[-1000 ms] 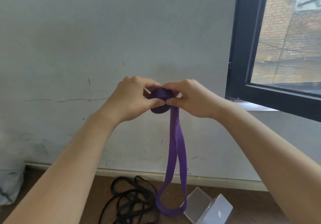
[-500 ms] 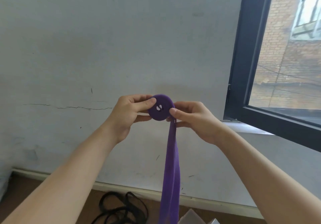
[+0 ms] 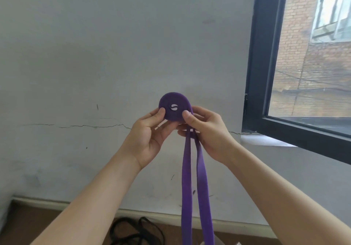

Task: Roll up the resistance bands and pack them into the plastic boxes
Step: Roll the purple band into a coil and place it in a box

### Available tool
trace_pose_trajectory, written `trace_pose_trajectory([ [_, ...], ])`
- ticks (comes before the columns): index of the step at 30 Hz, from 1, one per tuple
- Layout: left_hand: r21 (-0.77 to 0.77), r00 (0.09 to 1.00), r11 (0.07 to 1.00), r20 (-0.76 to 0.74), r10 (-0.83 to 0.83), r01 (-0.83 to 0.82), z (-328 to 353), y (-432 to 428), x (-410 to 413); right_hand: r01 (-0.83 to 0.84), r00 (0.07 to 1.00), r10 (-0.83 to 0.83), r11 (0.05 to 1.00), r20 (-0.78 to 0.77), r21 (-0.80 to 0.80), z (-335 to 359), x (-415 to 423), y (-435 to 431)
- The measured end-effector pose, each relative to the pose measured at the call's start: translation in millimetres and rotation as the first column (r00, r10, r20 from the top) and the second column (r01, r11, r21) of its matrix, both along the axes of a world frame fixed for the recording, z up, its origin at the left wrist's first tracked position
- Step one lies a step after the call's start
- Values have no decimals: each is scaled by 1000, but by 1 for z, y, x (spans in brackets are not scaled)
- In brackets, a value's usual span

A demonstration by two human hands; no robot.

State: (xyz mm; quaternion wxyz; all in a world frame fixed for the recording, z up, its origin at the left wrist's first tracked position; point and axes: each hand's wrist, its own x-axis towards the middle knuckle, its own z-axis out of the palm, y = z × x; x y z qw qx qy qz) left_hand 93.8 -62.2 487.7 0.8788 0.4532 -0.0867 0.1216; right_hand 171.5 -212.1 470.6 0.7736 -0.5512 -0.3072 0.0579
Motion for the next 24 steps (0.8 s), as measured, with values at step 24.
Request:
trace_pose_trajectory([
  [24, 904, 924, 253, 278, 264, -344, 0, 28, 5, 235, 866, 85, 800, 492, -552, 8, 10, -21],
])
